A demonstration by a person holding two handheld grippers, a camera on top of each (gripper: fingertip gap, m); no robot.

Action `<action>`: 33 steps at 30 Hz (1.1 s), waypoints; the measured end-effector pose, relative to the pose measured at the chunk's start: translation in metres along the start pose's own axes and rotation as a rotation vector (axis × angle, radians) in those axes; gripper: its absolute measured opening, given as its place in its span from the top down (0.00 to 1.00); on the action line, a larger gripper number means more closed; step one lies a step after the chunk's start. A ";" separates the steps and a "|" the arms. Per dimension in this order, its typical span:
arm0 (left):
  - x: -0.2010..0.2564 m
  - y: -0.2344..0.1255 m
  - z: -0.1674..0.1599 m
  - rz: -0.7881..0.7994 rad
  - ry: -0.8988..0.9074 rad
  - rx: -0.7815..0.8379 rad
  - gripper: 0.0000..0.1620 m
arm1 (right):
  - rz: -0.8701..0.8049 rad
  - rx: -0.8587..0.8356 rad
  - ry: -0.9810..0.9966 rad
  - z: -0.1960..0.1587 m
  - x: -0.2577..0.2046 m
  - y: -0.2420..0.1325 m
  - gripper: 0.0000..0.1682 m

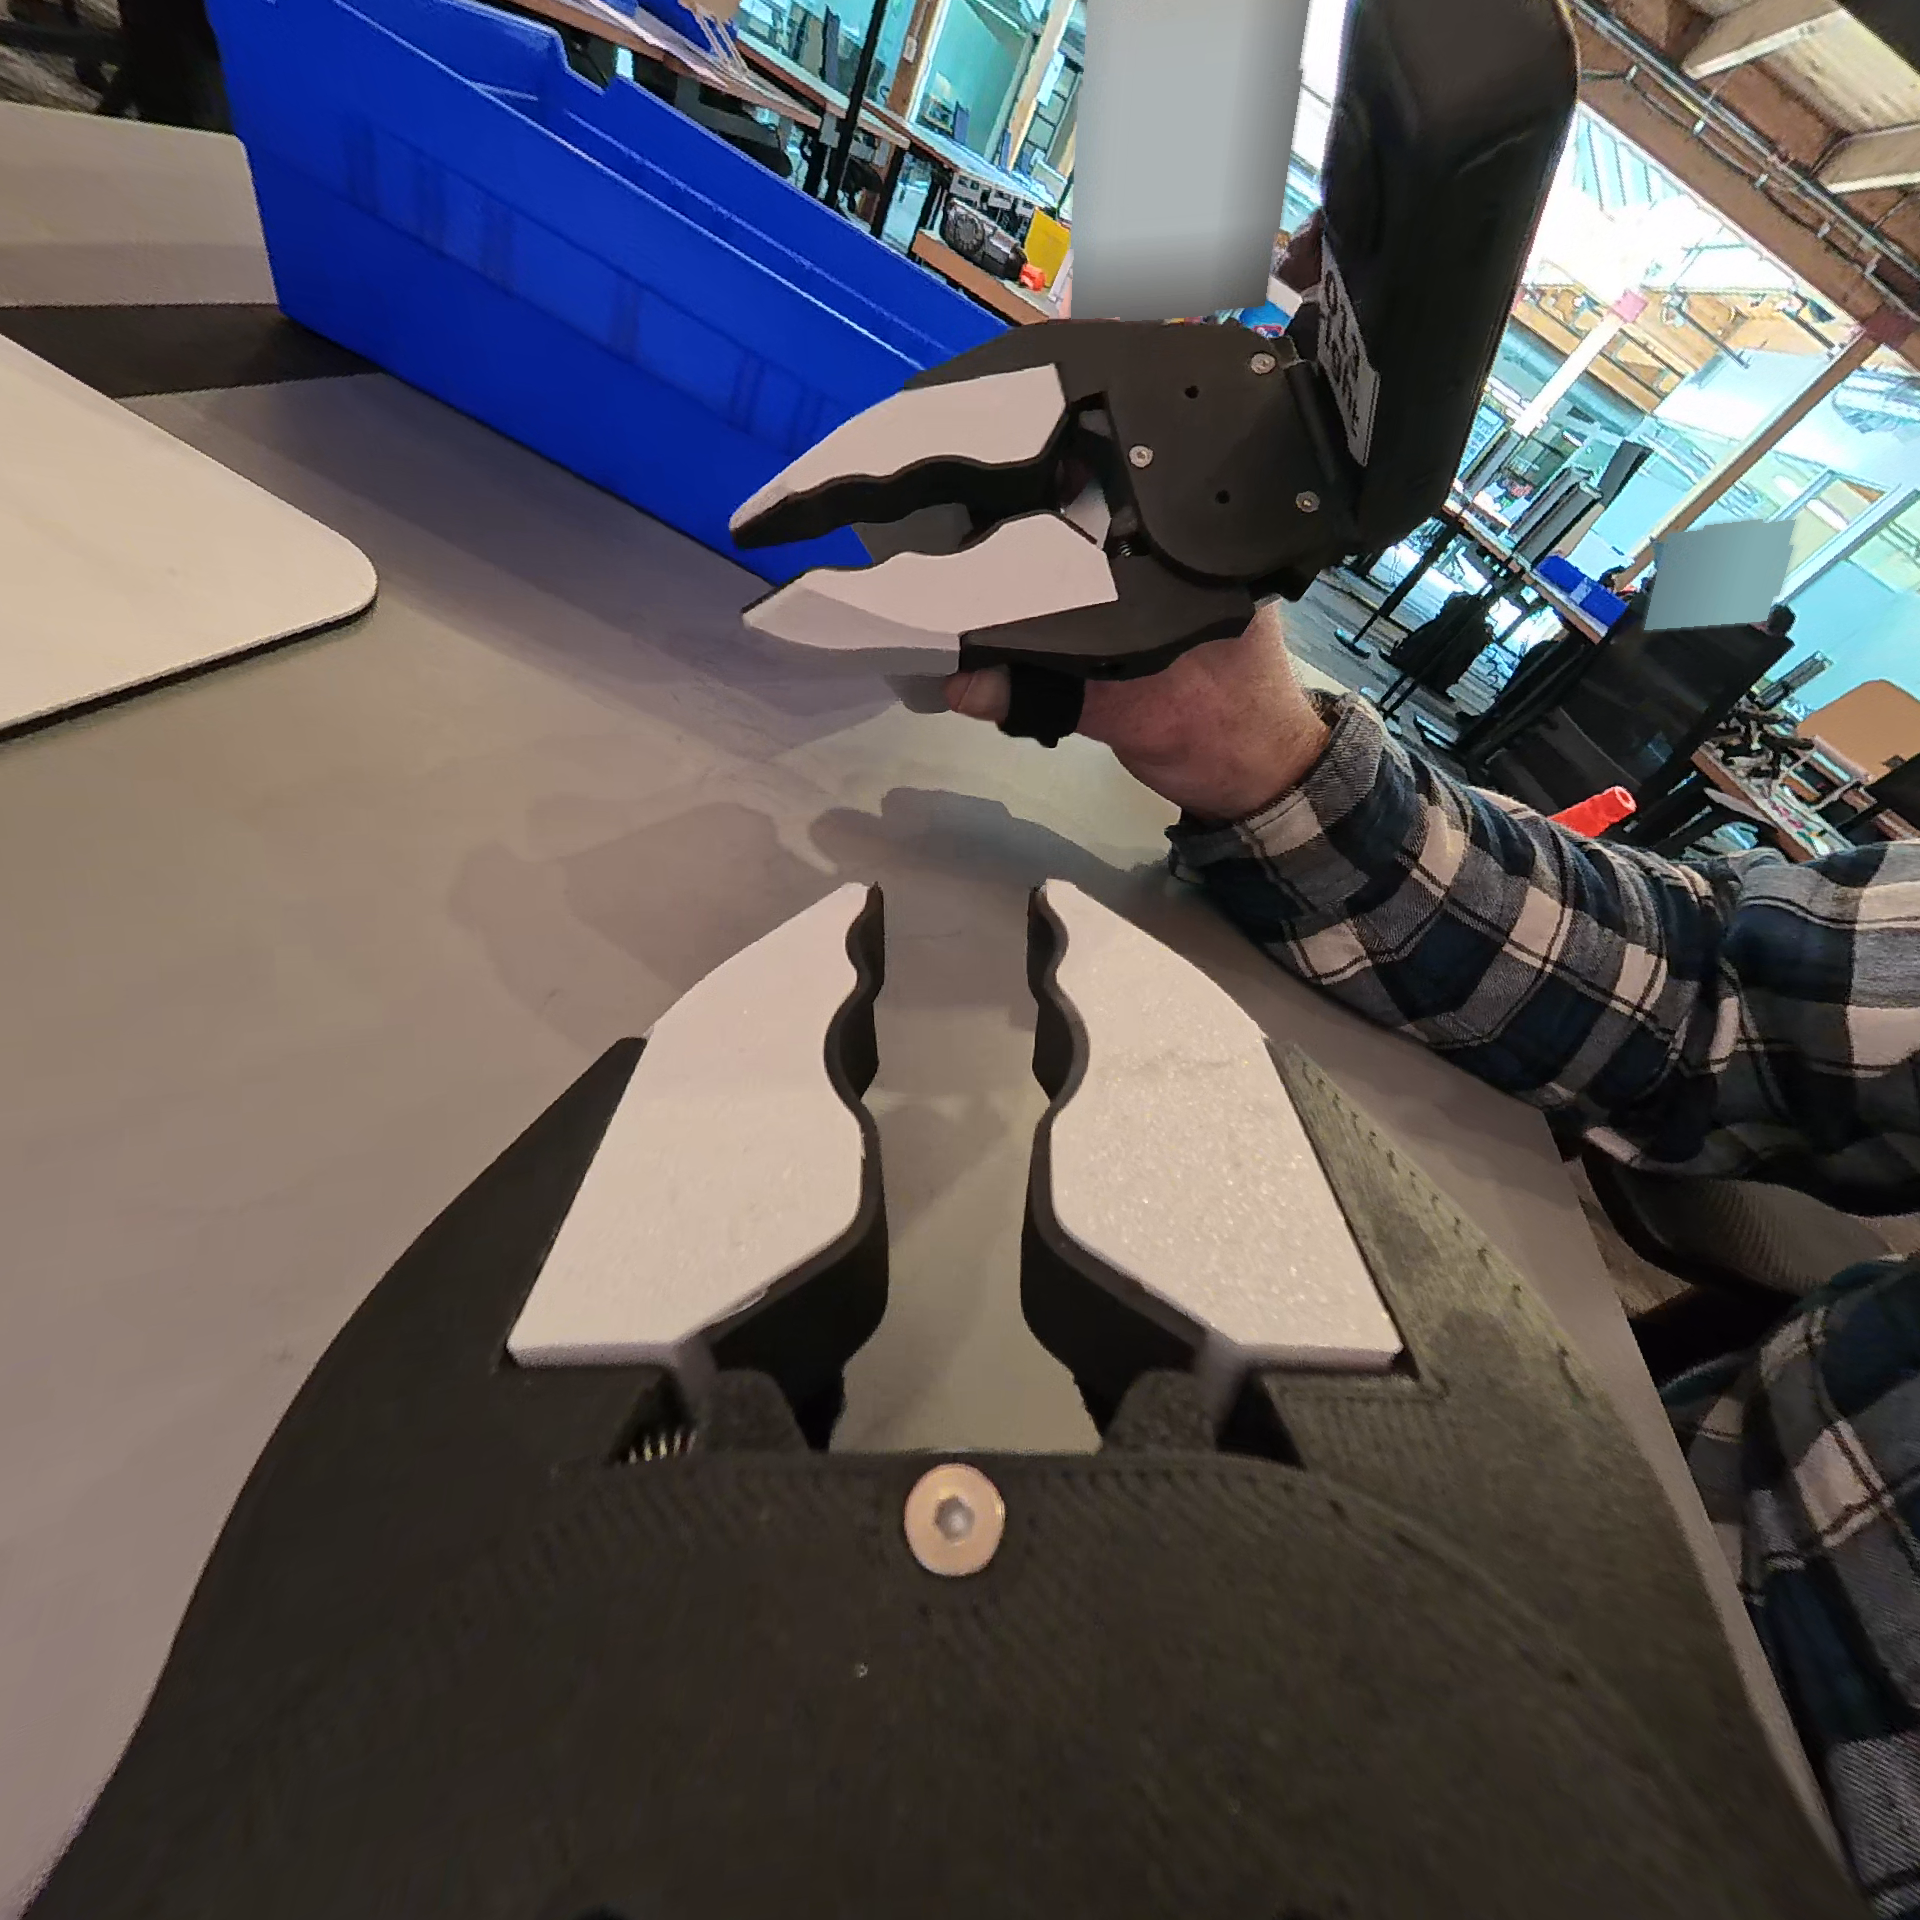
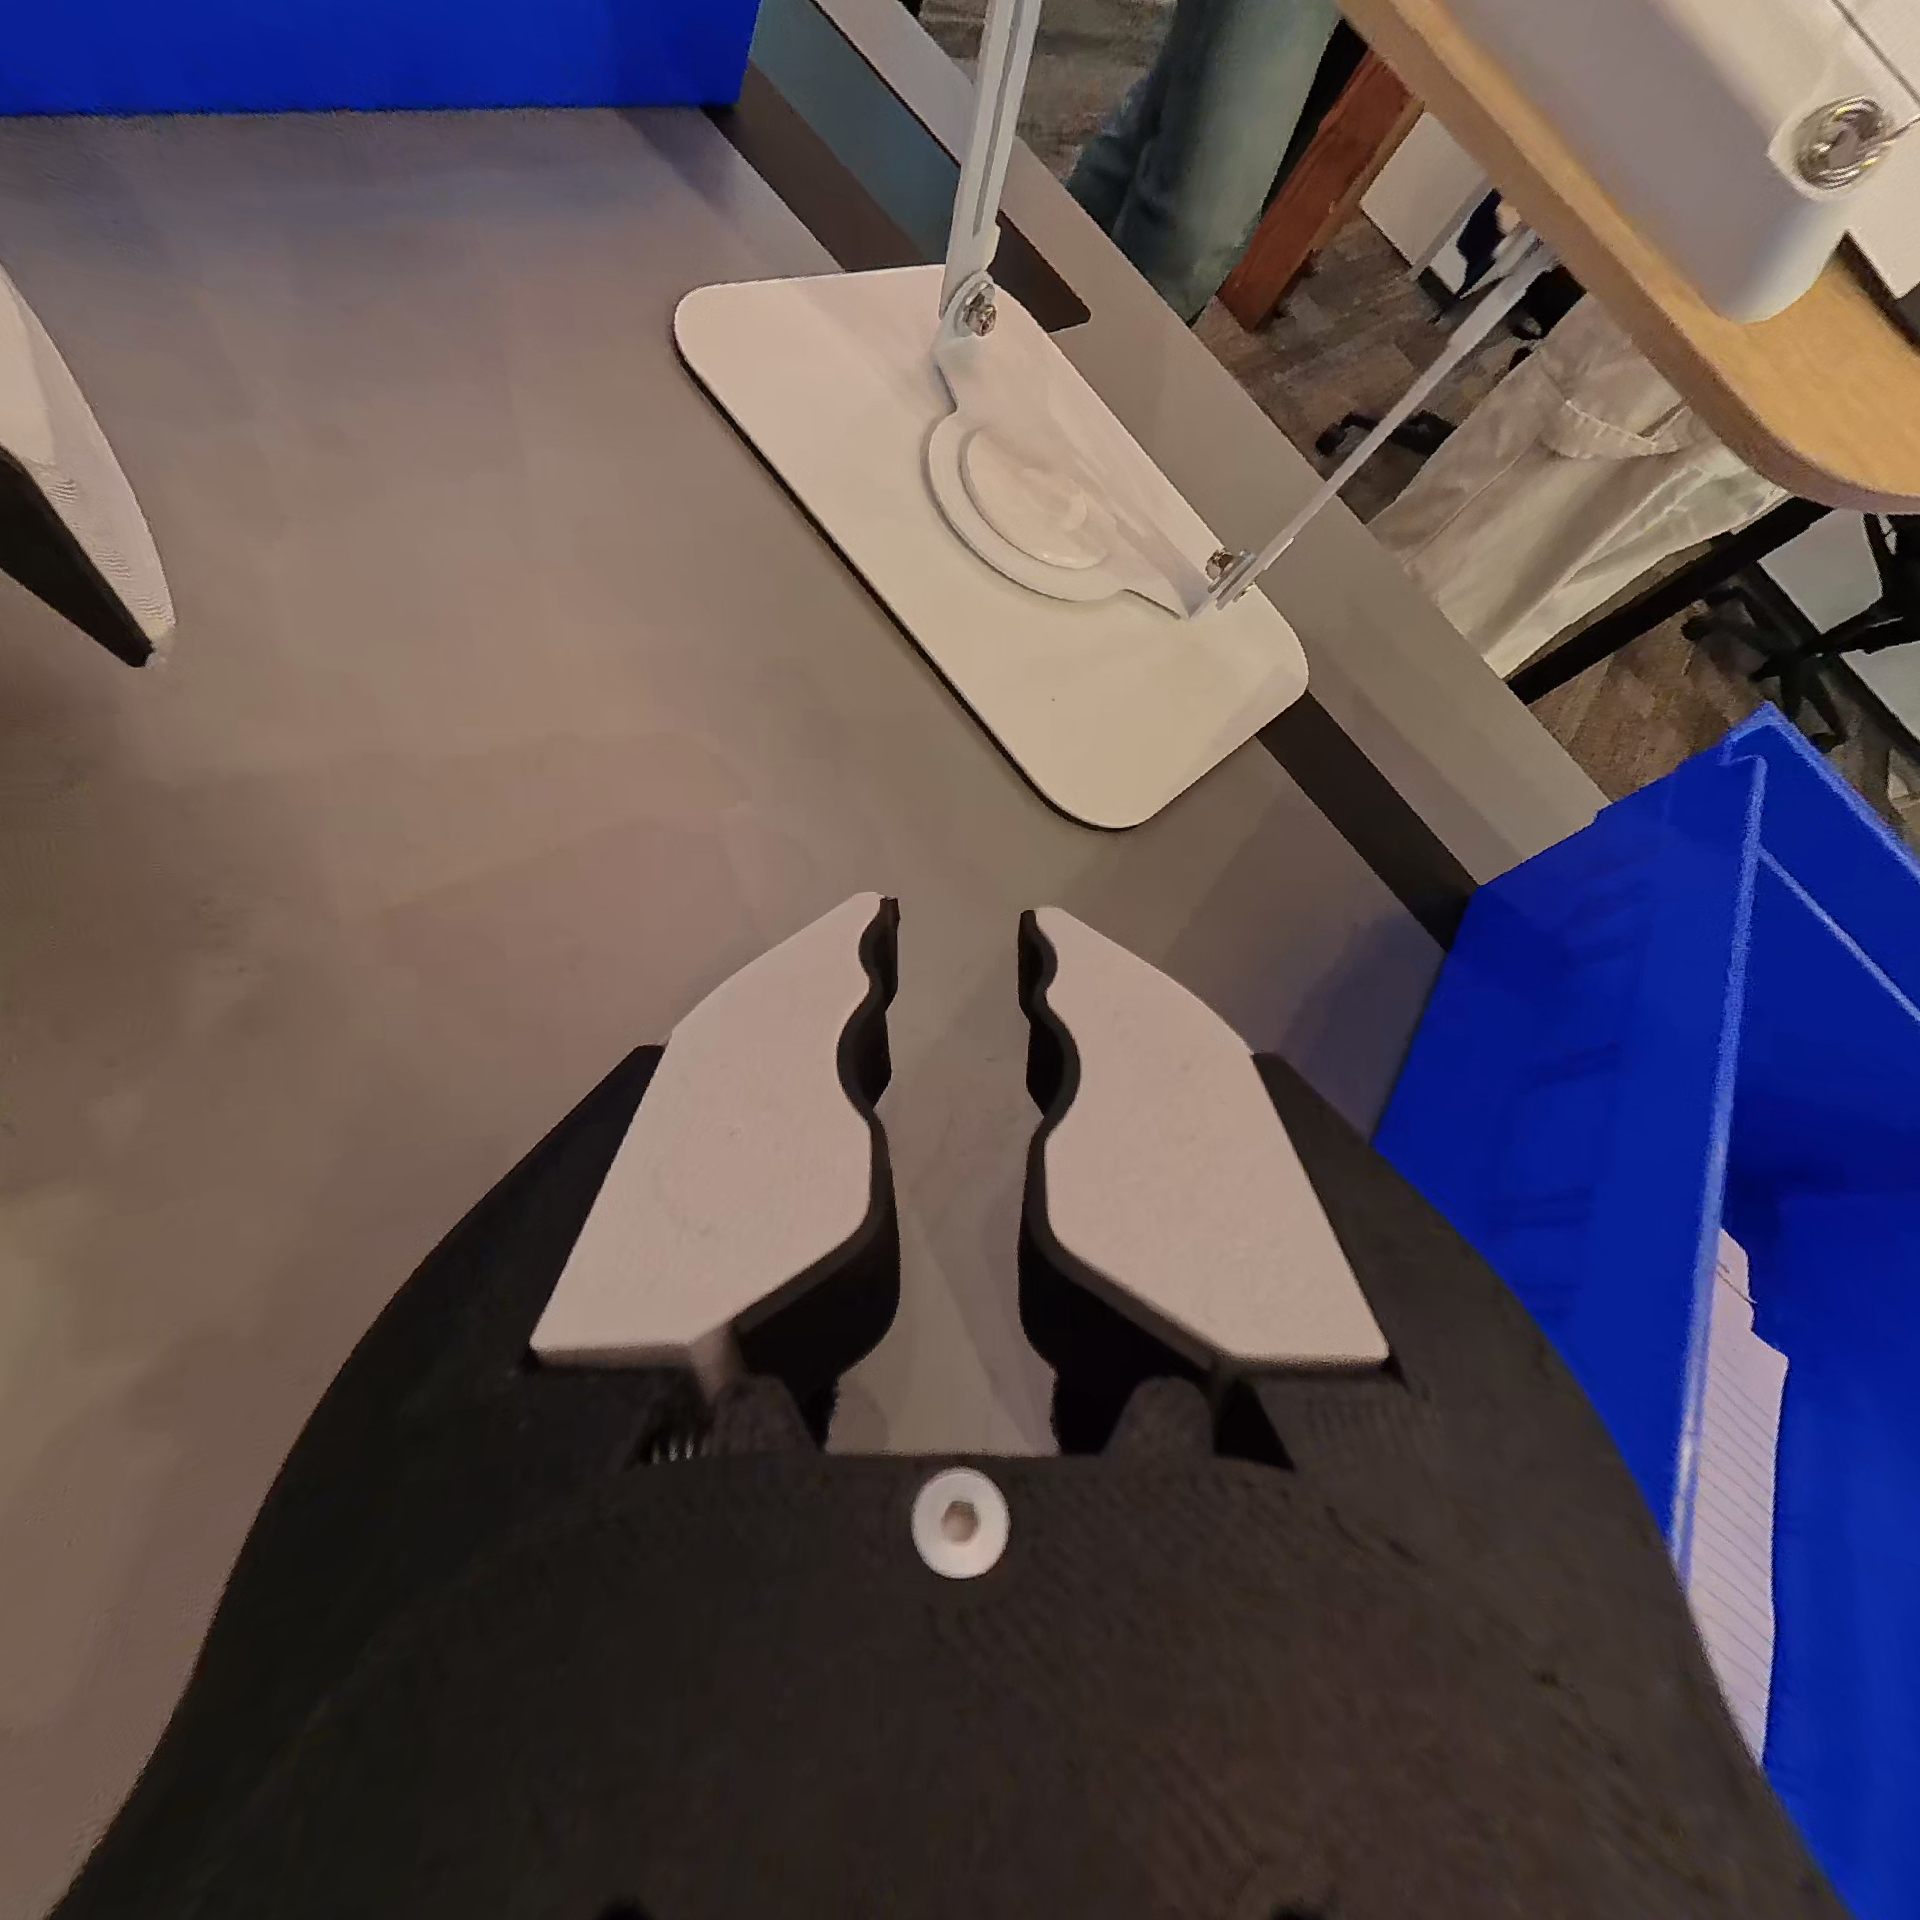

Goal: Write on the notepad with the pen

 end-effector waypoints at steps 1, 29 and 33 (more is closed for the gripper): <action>0.000 0.000 0.000 0.002 0.003 0.004 0.84 | -0.004 0.006 0.005 0.000 0.001 -0.001 0.87; -0.001 -0.007 0.002 0.038 0.004 0.077 0.83 | -0.237 -0.402 0.598 -0.113 0.278 -0.109 0.66; -0.001 -0.006 0.002 0.045 0.008 0.069 0.83 | -0.124 -0.516 0.615 -0.131 0.273 -0.092 0.80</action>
Point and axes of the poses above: each gripper's, where its closed fingertips meet, y out along the fingers, z out of its top, x = y × z across the jaws, the point moved 10 cm from there along -y, back along the fingers, and after that the axes turned 2 degrees about x, right-handed, at the moved point
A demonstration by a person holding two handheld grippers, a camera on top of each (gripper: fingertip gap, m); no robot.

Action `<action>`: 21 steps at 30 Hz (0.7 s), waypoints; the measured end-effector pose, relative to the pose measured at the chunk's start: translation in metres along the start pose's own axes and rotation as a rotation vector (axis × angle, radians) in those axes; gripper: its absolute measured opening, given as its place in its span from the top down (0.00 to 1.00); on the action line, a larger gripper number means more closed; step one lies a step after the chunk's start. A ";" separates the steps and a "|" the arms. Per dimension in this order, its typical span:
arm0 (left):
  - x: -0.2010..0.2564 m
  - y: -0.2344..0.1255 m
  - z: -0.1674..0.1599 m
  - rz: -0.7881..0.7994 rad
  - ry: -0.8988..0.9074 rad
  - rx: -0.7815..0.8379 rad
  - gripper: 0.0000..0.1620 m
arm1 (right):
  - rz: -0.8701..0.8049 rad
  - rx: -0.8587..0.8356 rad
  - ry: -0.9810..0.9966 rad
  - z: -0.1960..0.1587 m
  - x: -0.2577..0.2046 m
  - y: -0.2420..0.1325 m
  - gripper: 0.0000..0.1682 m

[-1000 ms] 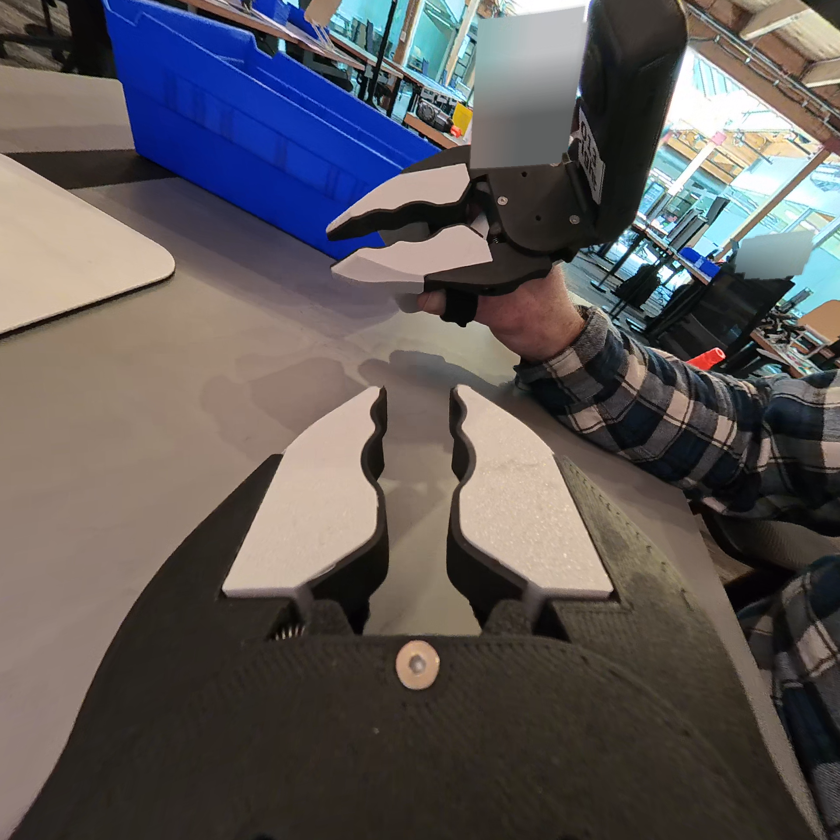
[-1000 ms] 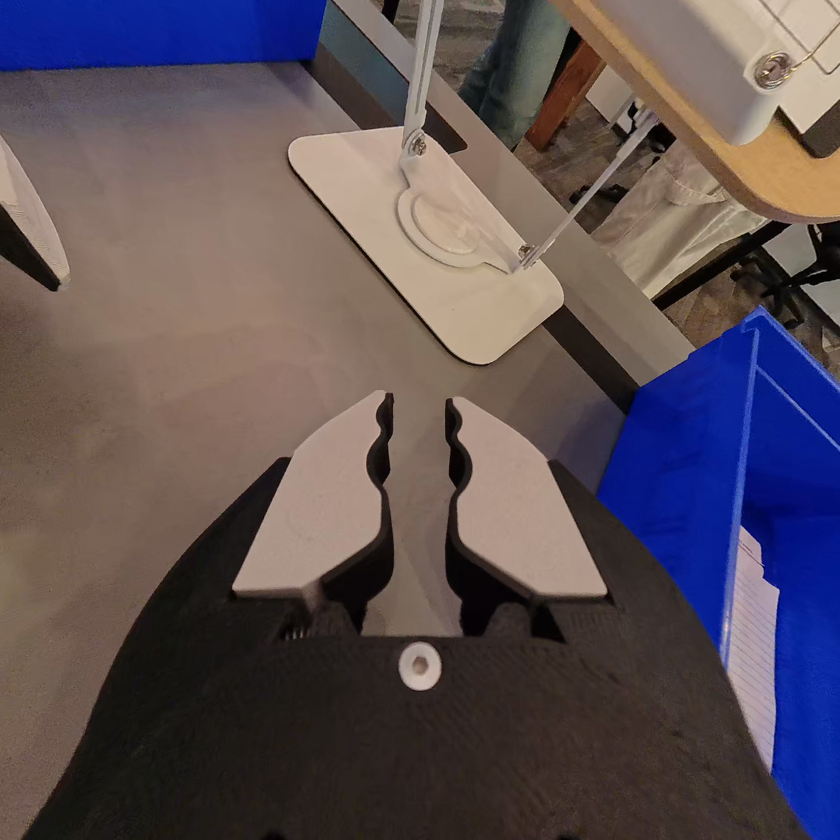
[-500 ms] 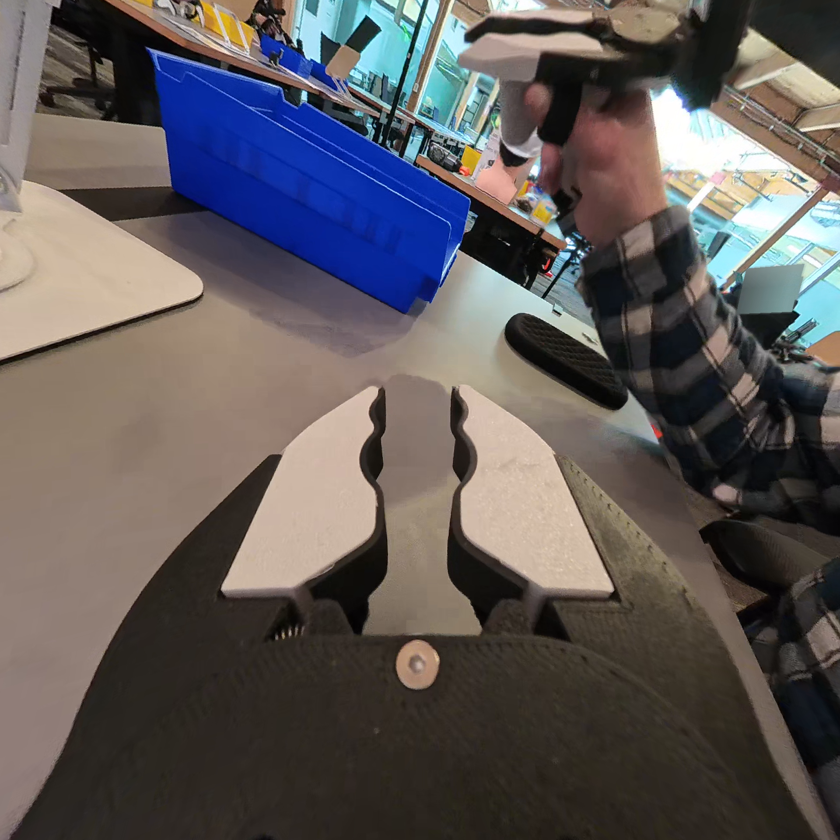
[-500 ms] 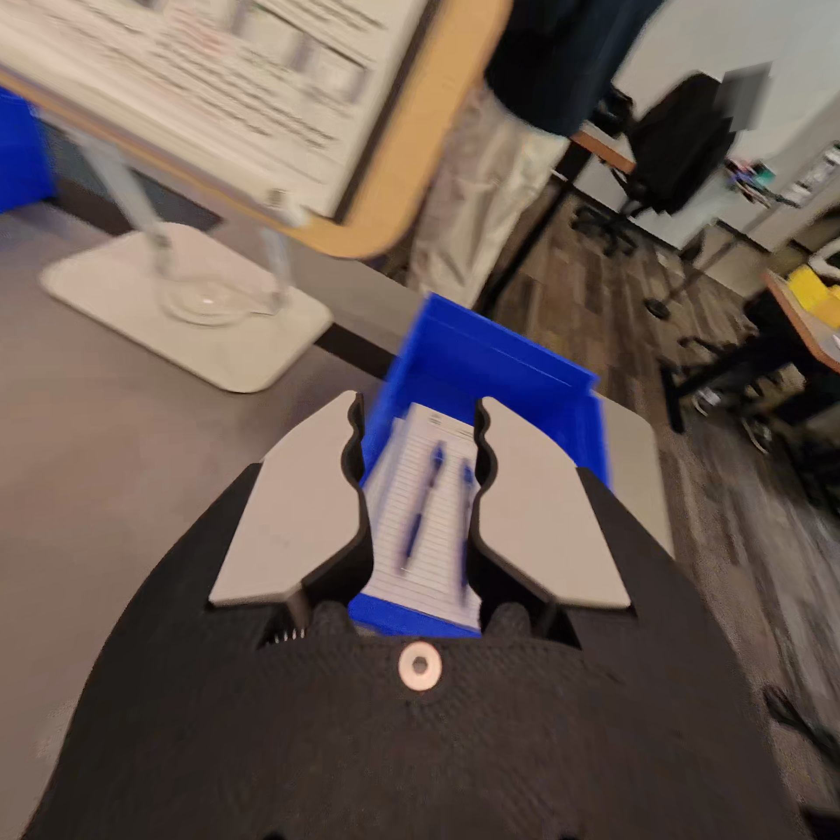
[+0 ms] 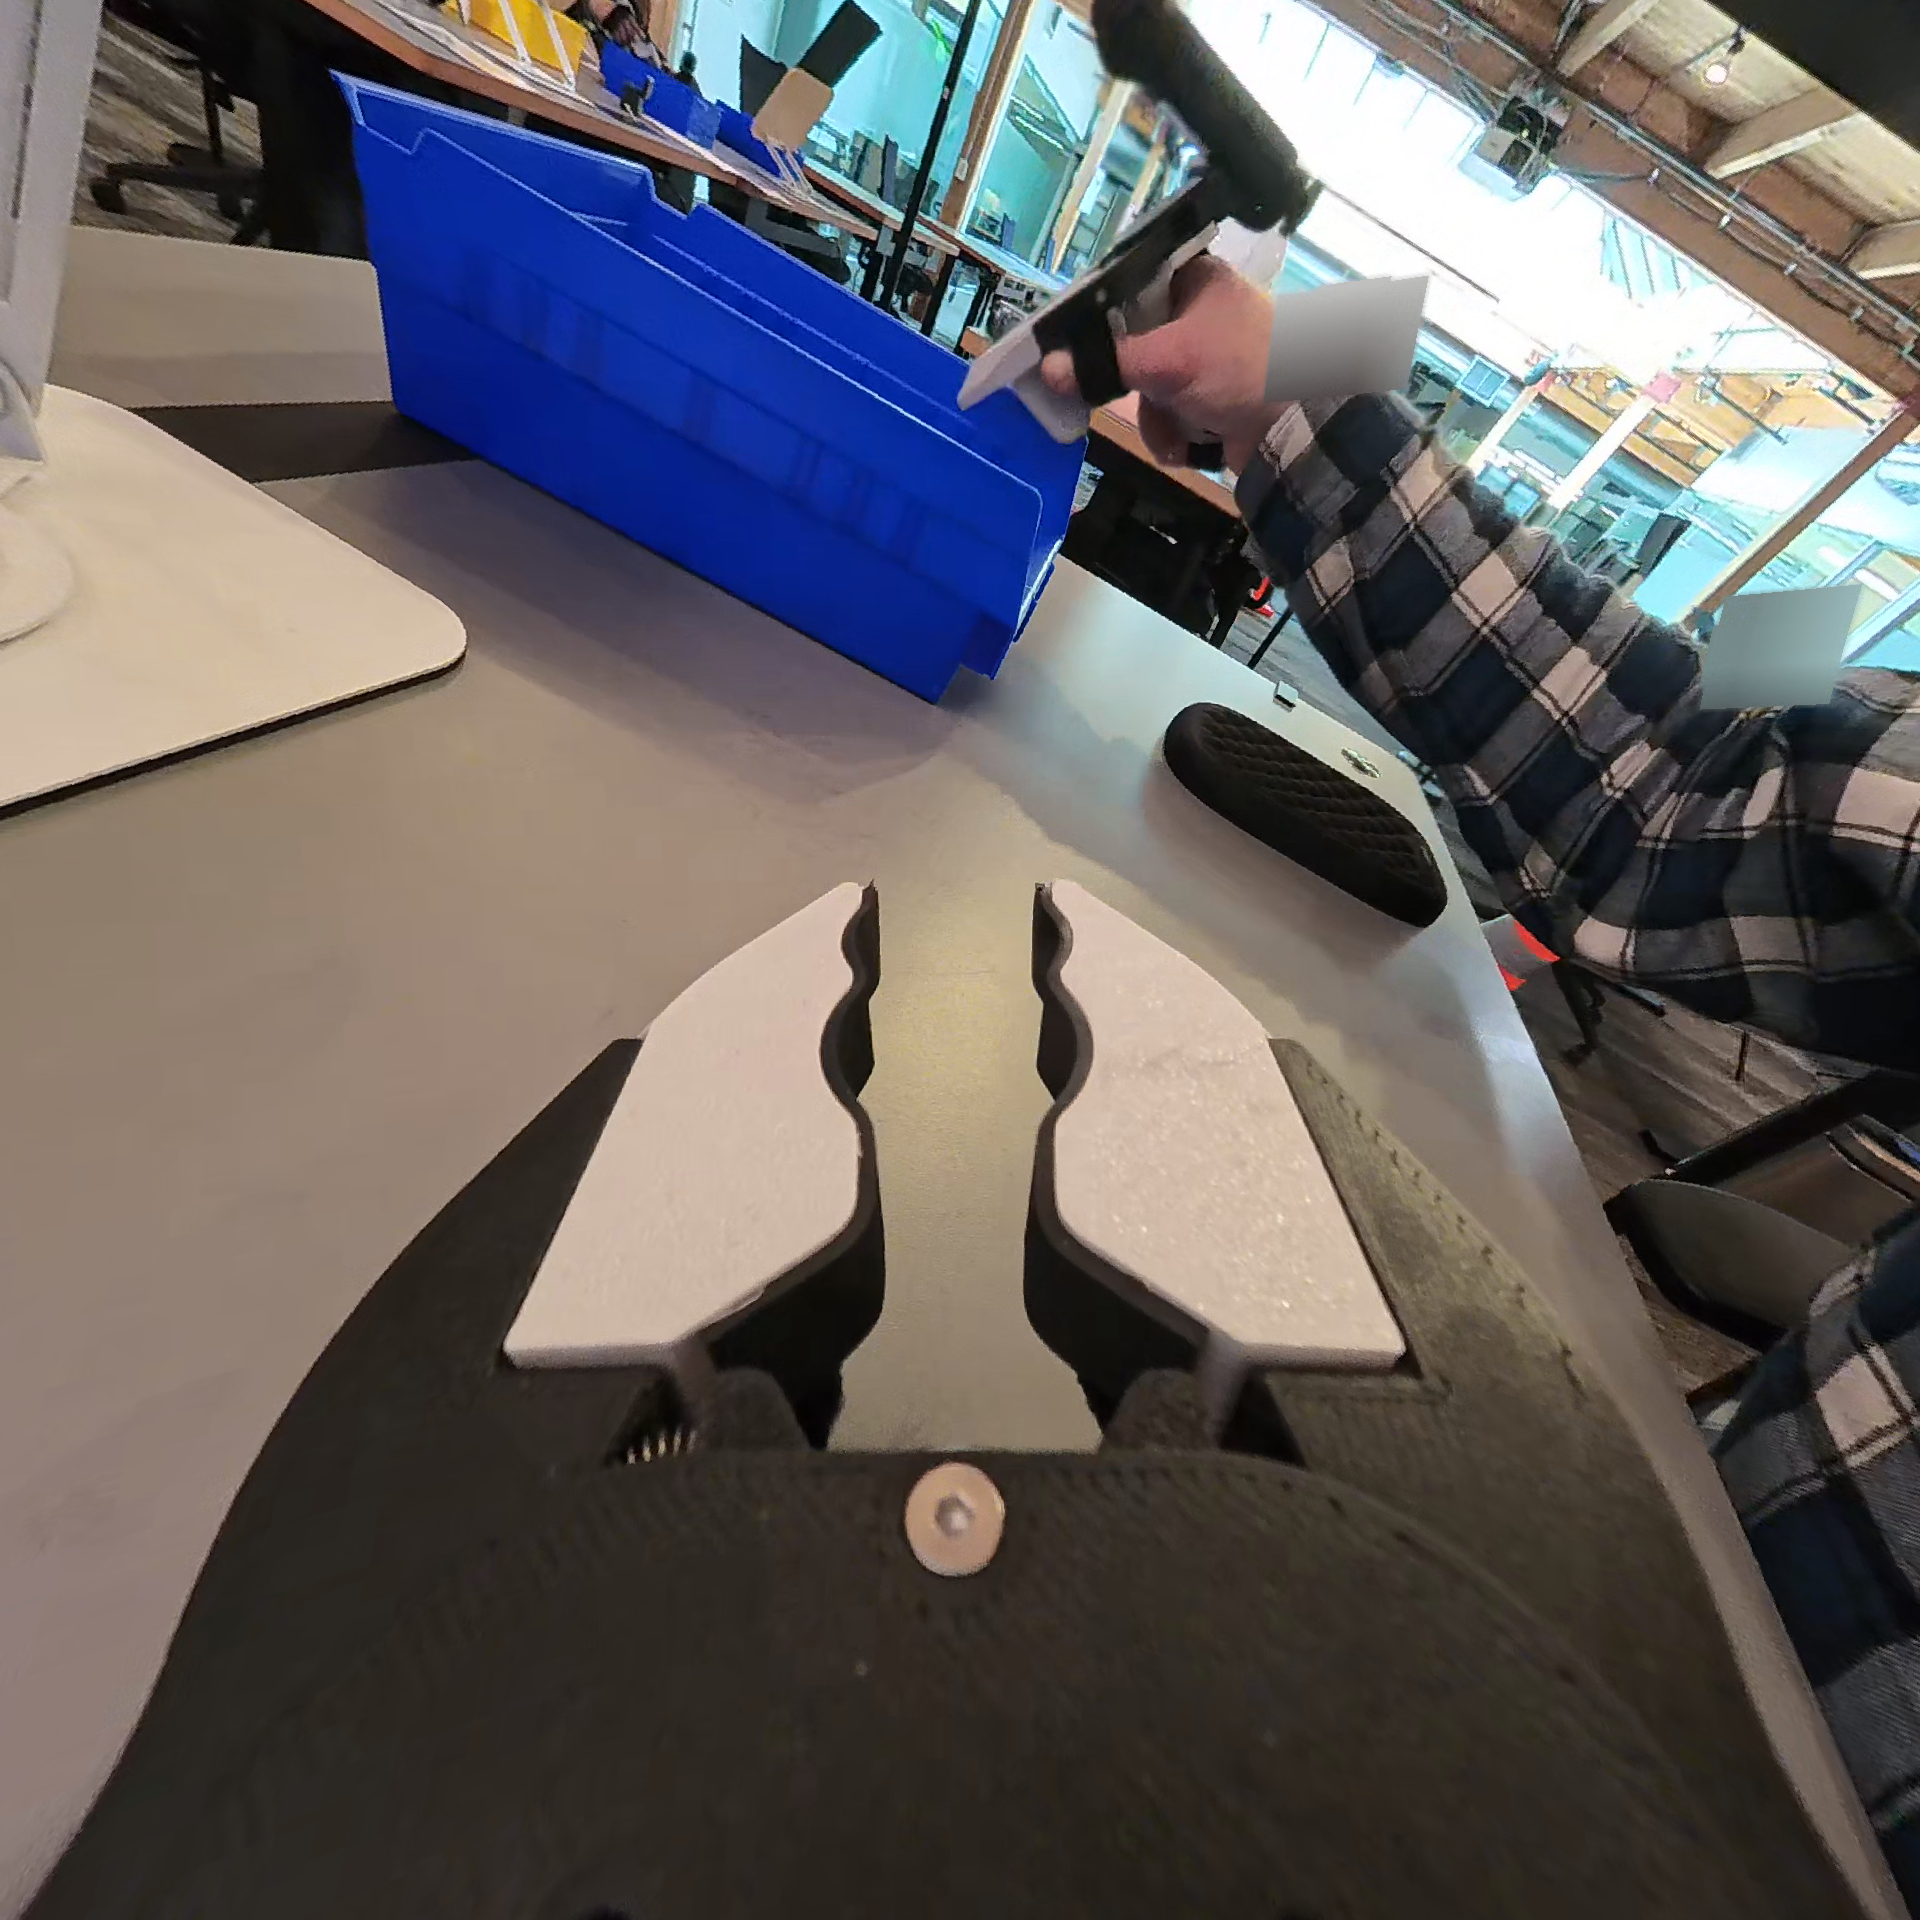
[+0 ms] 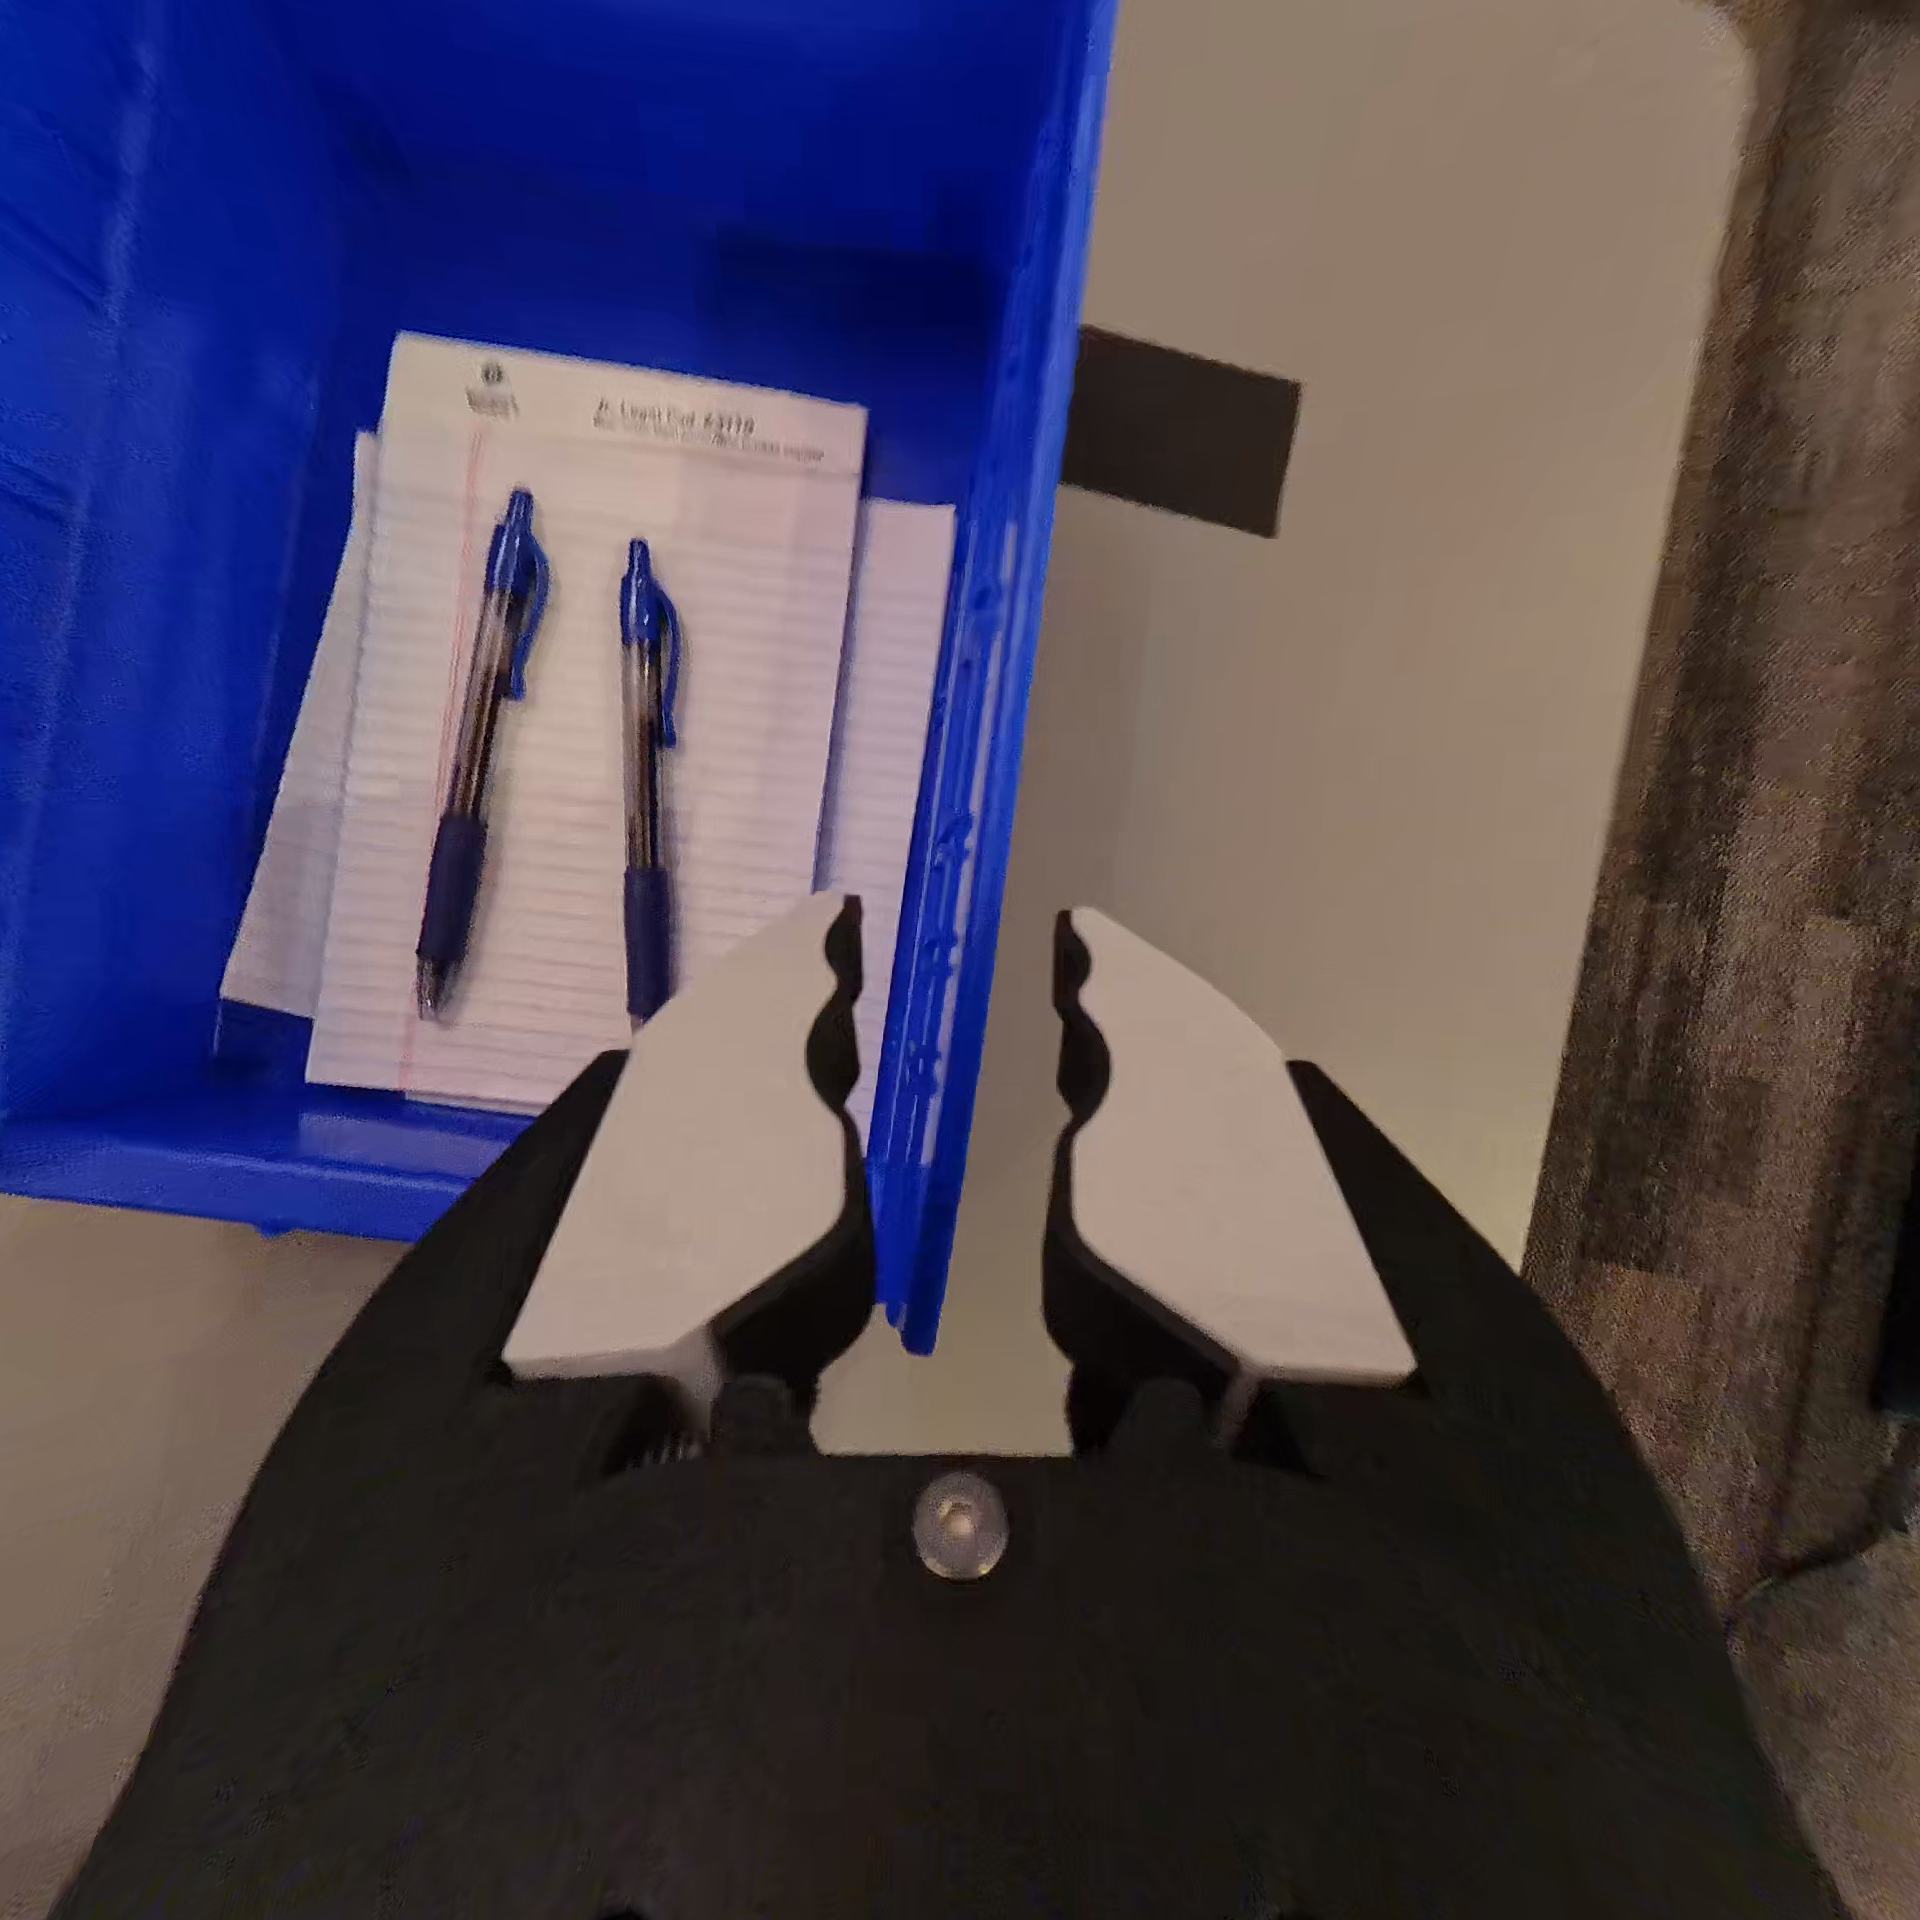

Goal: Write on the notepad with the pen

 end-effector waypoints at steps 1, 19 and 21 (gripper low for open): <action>0.000 0.000 0.000 0.002 -0.001 0.000 0.83 | 0.015 -0.032 -0.008 -0.002 -0.001 0.006 0.81; 0.000 0.001 0.000 0.003 0.000 -0.008 0.82 | 0.056 -0.110 -0.032 -0.019 0.000 0.034 0.95; 0.000 0.001 0.000 0.003 0.002 -0.008 0.82 | 0.068 -0.100 -0.041 -0.019 0.001 0.034 0.95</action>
Point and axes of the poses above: each gripper's, where its closed fingertips meet, y out along the fingers, z out of its top, x = y × z across the jaws, the point moved 10 cm from there along -y, back along the fingers, and after that the axes turned 2 degrees about x, right-handed, at the moved point
